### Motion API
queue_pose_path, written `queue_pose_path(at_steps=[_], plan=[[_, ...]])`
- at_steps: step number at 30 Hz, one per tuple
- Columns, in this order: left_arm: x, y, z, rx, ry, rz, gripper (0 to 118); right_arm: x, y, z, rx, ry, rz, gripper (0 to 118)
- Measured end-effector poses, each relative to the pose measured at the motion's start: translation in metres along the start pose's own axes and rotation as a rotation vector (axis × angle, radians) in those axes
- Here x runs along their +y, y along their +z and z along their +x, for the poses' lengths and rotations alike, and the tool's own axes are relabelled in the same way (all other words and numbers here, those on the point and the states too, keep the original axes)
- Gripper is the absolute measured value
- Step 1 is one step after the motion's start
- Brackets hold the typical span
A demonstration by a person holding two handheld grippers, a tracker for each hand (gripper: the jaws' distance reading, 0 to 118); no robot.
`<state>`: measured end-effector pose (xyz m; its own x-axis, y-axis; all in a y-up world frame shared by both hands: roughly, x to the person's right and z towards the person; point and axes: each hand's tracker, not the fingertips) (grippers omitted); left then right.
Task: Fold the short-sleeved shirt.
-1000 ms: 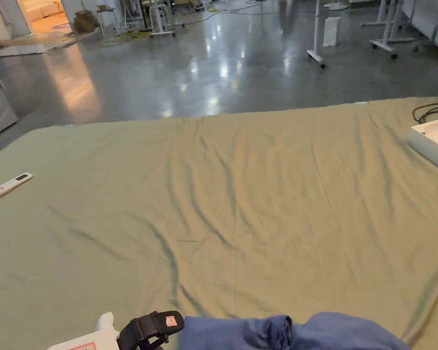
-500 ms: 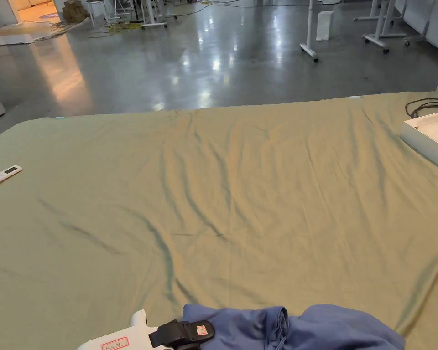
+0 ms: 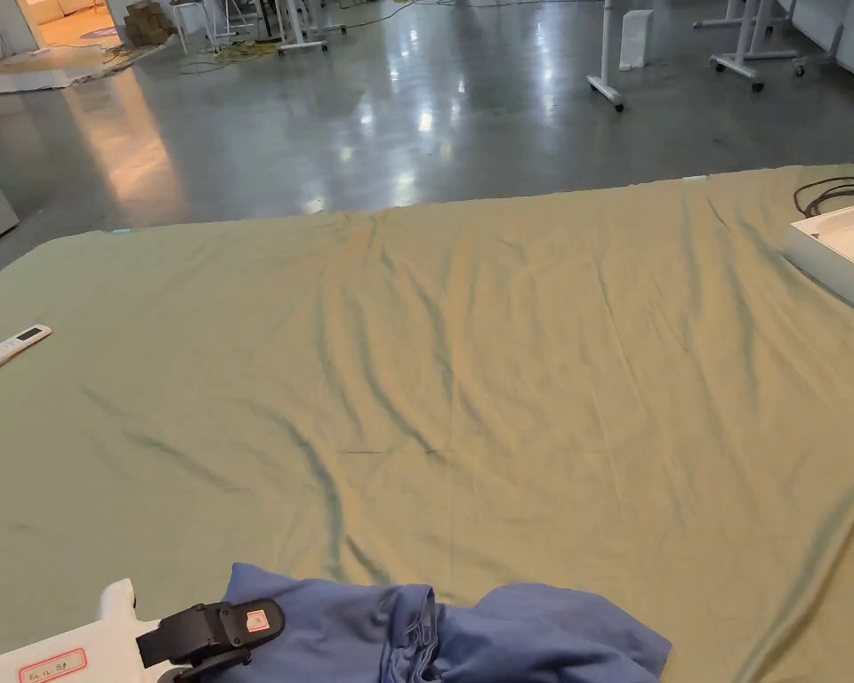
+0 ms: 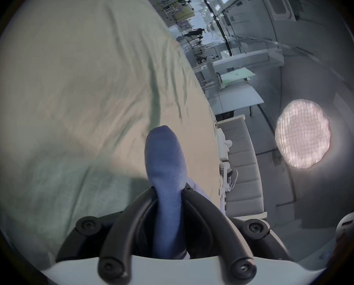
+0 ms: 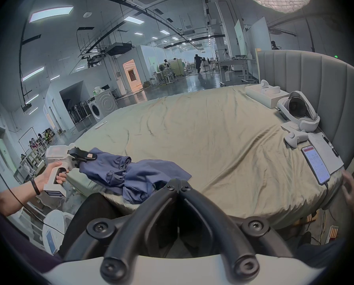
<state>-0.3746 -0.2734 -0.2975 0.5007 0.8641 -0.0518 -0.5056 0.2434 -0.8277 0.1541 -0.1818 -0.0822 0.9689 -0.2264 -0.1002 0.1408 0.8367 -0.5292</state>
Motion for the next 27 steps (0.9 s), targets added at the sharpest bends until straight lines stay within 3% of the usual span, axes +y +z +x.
queue_pose_path(at_steps=[5, 12, 13, 15, 16, 18, 20, 23, 26, 27], plan=[[-0.037, -0.065, 0.078, 0.059, -0.328, -0.1, 12, -0.002, 0.001, 0.0, 0.004, -0.018, -0.001, 0], [-0.117, -0.198, 0.125, 0.122, -0.435, -0.284, 12, -0.006, 0.013, 0.01, -0.035, -0.045, 0.013, 0], [-0.127, -0.215, 0.124, 0.156, -0.447, -0.332, 20, -0.007, 0.014, 0.014, -0.039, -0.058, 0.015, 0], [-0.137, -0.227, 0.121, 0.167, -0.478, -0.32, 62, -0.007, 0.016, 0.017, -0.051, -0.072, 0.012, 0], [-0.135, -0.223, 0.124, 0.139, -0.451, -0.302, 75, -0.008, 0.017, 0.019, -0.056, -0.075, 0.009, 0], [-0.125, -0.202, 0.138, 0.027, -0.371, -0.223, 91, -0.01, 0.019, 0.022, -0.062, -0.079, 0.009, 0], [-0.113, -0.172, 0.15, -0.044, -0.356, -0.145, 91, -0.012, 0.019, 0.026, -0.058, -0.1, 0.011, 0], [-0.104, -0.15, 0.16, -0.01, -0.383, -0.054, 91, -0.016, 0.015, 0.031, -0.05, -0.124, 0.008, 0], [-0.111, -0.166, 0.147, 0.016, -0.374, -0.103, 90, -0.018, 0.011, 0.032, -0.052, -0.135, -0.006, 0], [-0.119, -0.182, 0.138, 0.023, -0.338, -0.172, 77, -0.019, 0.012, 0.031, -0.05, -0.134, -0.009, 0]])
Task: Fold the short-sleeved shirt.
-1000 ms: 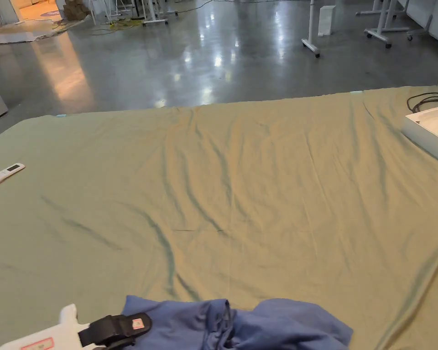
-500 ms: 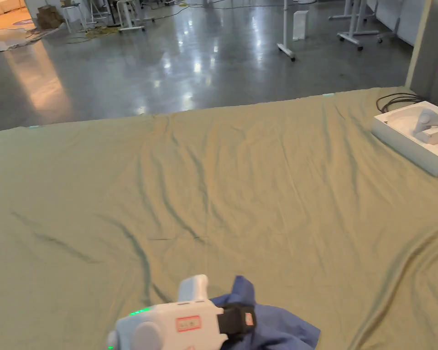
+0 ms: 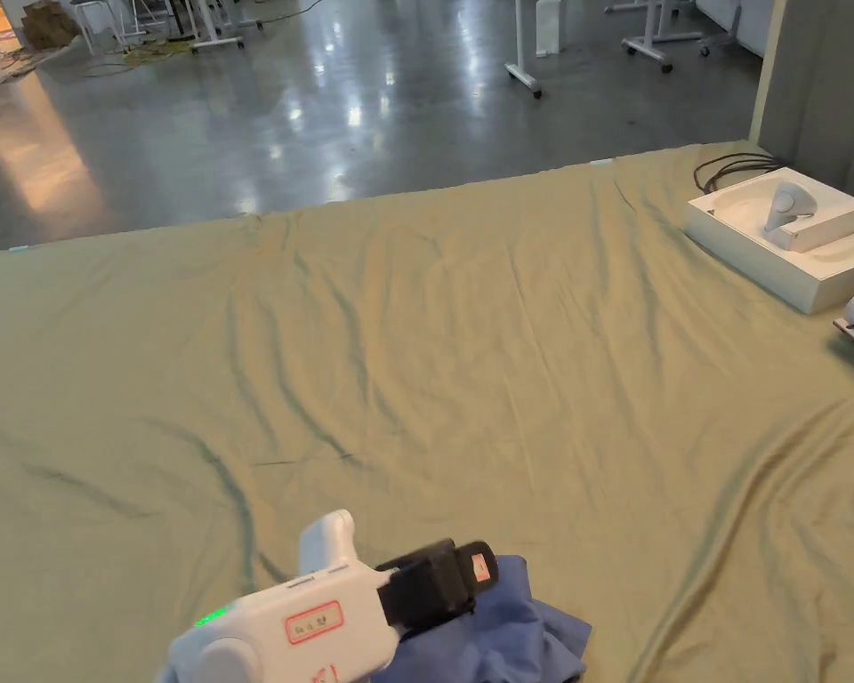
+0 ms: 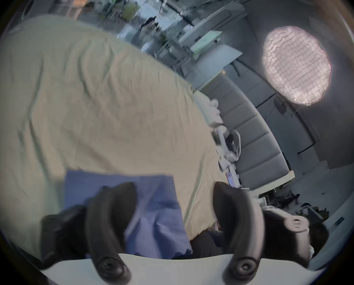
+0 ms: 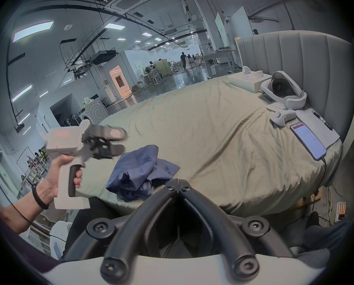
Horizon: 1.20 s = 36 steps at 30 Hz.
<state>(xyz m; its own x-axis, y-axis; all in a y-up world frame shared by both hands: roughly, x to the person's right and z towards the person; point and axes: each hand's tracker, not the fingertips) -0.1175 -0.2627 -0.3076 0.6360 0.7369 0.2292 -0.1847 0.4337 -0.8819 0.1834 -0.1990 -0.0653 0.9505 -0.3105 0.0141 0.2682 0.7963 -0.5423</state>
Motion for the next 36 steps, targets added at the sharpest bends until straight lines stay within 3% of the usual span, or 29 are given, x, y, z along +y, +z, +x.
queue_pose_path(at_steps=[3, 4, 6, 8, 12, 15, 17, 20, 22, 23, 24, 25, 26, 30, 32, 34, 36], plan=[[-0.025, -0.052, -0.022, 0.061, 0.05, -0.207, 11, -0.002, 0.001, -0.003, 0.01, 0.003, -0.012, 0], [-0.035, -0.068, -0.029, 0.159, -0.018, -0.222, 4, -0.003, 0.001, -0.003, 0.011, 0.004, -0.017, 0], [-0.047, -0.083, -0.037, 0.161, -0.196, -0.222, 1, -0.004, 0.0, -0.004, 0.011, 0.006, -0.03, 0], [-0.044, -0.077, -0.026, 0.182, -0.148, -0.199, 1, -0.006, -0.003, -0.004, 0.01, 0.008, -0.045, 0], [-0.044, -0.075, -0.024, 0.189, -0.177, -0.199, 1, -0.006, -0.013, -0.01, 0.027, 0.011, -0.07, 0], [-0.034, -0.051, -0.017, 0.094, -0.111, -0.159, 1, 0.0, -0.027, -0.022, 0.046, 0.036, -0.095, 0], [-0.03, -0.017, -0.009, 0.013, -0.168, -0.066, 2, 0.004, -0.047, -0.029, 0.093, 0.019, -0.129, 0], [-0.021, 0.037, -0.007, 0.014, -0.193, 0.038, 7, 0.01, -0.084, -0.04, 0.167, 0.026, -0.151, 0], [-0.017, 0.066, -0.021, -0.01, -0.115, 0.07, 31, 0.019, -0.116, -0.047, 0.233, -0.026, -0.138, 0], [-0.016, 0.077, -0.029, -0.01, -0.06, 0.089, 40, 0.026, -0.134, -0.049, 0.264, -0.092, -0.158, 0], [-0.014, 0.083, -0.039, -0.017, -0.024, 0.102, 57, 0.029, -0.154, -0.047, 0.304, -0.154, -0.196, 0], [-0.013, 0.091, -0.046, -0.032, -0.001, 0.114, 67, 0.03, -0.171, -0.046, 0.35, -0.196, -0.21, 0], [-0.013, 0.094, -0.052, -0.031, 0.012, 0.119, 67, 0.029, -0.19, -0.046, 0.375, -0.232, -0.228, 0], [-0.013, 0.097, -0.072, -0.014, 0.083, 0.103, 101, 0.004, -0.248, -0.031, 0.22, -0.266, -0.435, 0], [-0.011, 0.093, -0.08, -0.056, 0.139, 0.074, 103, -0.015, -0.26, -0.018, 0.19, -0.289, -0.52, 0], [-0.009, 0.085, -0.091, -0.071, 0.165, 0.067, 103, -0.023, -0.259, 0.004, 0.261, -0.449, -0.454, 0], [-0.007, 0.075, -0.101, -0.054, 0.175, 0.039, 103, -0.027, -0.256, 0.01, 0.292, -0.53, -0.467, 0]])
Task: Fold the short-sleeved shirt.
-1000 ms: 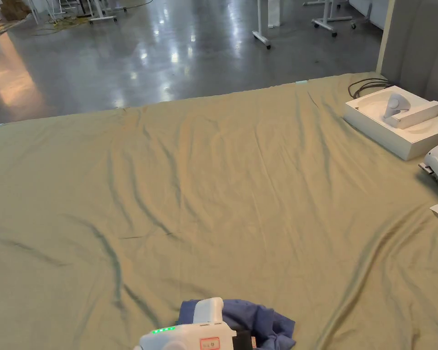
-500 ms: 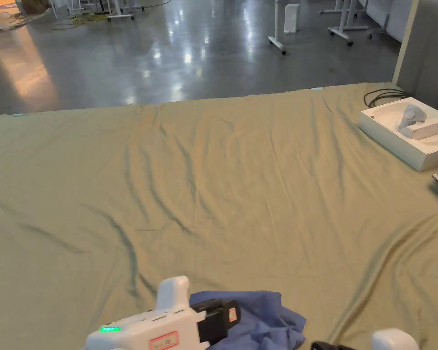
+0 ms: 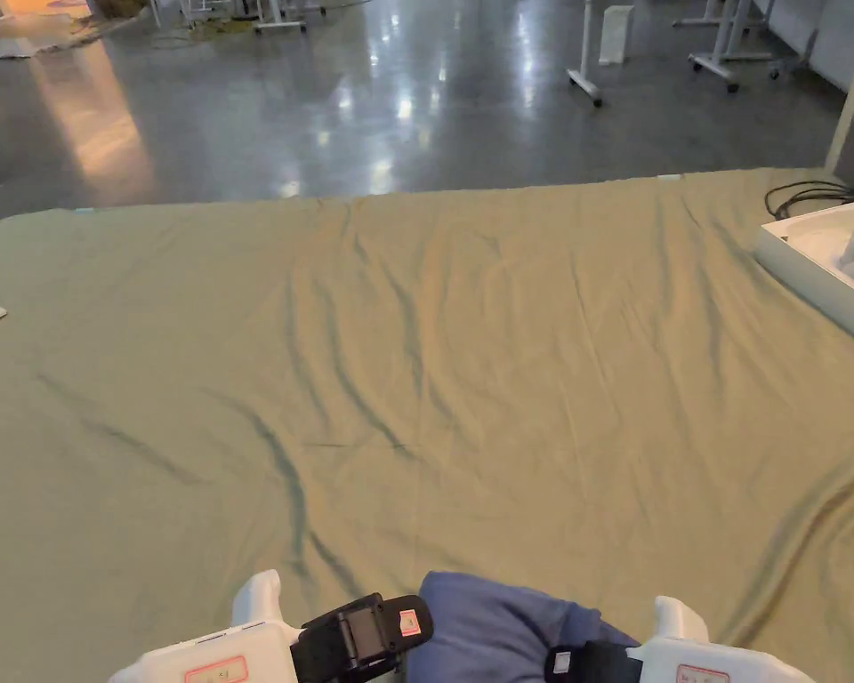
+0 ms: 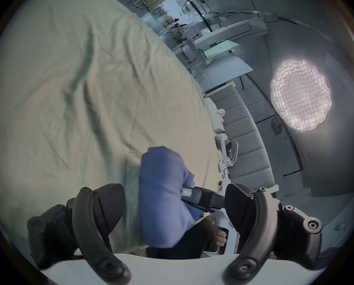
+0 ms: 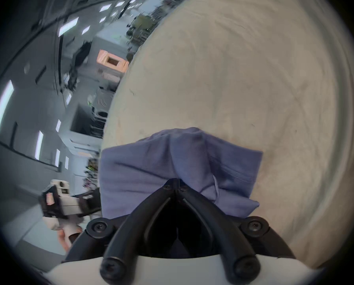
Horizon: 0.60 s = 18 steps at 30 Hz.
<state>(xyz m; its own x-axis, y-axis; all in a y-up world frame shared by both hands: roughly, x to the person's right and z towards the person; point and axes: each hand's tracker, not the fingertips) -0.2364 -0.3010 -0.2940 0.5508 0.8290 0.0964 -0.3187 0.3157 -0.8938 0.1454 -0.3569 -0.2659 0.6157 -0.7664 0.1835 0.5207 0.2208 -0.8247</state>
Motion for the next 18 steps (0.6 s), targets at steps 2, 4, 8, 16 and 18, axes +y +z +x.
queue_pose_path(at_steps=[2, 4, 8, 16, 18], plan=[[0.003, -0.014, -0.012, -0.002, 0.02, -0.044, 103, -0.006, 0.001, 0.005, 0.01, 0.054, 0.021, 0], [0.002, -0.031, -0.025, -0.032, 0.068, -0.115, 103, -0.007, 0.0, 0.008, 0.017, 0.029, 0.031, 0], [-0.003, -0.059, -0.043, -0.083, 0.119, -0.149, 103, -0.005, -0.002, 0.01, 0.018, 0.026, 0.026, 0], [0.003, -0.085, -0.033, -0.108, 0.082, -0.21, 52, -0.007, -0.004, 0.015, 0.04, 0.012, 0.037, 0], [0.0, -0.09, -0.03, 0.028, 0.005, -0.216, 47, -0.007, -0.004, 0.016, 0.036, 0.015, 0.039, 0]])
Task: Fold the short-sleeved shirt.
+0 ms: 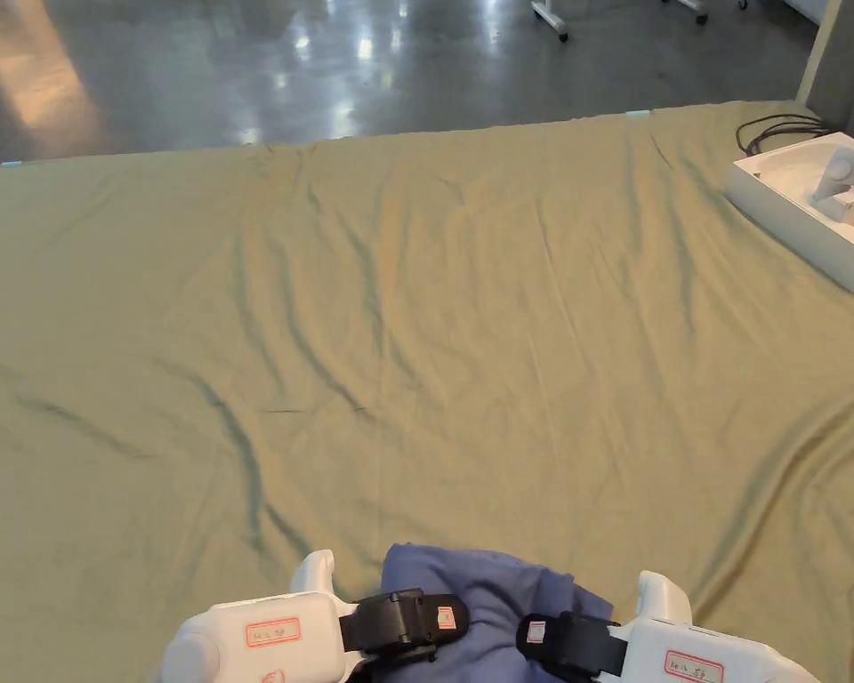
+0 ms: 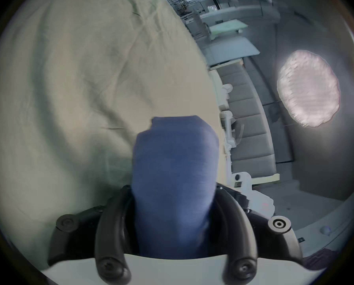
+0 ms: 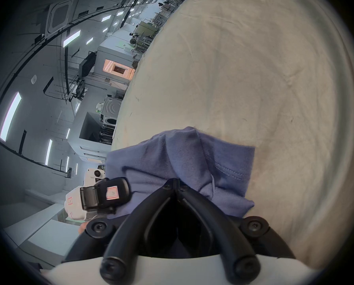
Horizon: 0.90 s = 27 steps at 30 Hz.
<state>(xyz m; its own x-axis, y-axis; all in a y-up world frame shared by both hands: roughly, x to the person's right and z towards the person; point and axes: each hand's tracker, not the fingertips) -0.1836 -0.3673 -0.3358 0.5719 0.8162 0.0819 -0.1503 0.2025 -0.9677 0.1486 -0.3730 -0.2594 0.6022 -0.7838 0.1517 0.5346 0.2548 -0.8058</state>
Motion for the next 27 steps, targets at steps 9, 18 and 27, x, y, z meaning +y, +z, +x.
queue_pose_path(at_steps=[9, 18, 27], plan=[[-0.006, 0.001, 0.007, -0.019, 0.103, 0.039, 41, -0.002, -0.002, -0.01, -0.037, 0.002, 0.005, 0], [-0.007, 0.048, 0.04, -0.117, 0.118, 0.135, 41, -0.009, 0.054, -0.075, -0.052, 0.239, 0.07, 0], [0.046, 0.256, -0.023, -0.027, 0.1, 0.369, 41, -0.03, 0.117, -0.076, -0.044, 0.169, 0.153, 0]])
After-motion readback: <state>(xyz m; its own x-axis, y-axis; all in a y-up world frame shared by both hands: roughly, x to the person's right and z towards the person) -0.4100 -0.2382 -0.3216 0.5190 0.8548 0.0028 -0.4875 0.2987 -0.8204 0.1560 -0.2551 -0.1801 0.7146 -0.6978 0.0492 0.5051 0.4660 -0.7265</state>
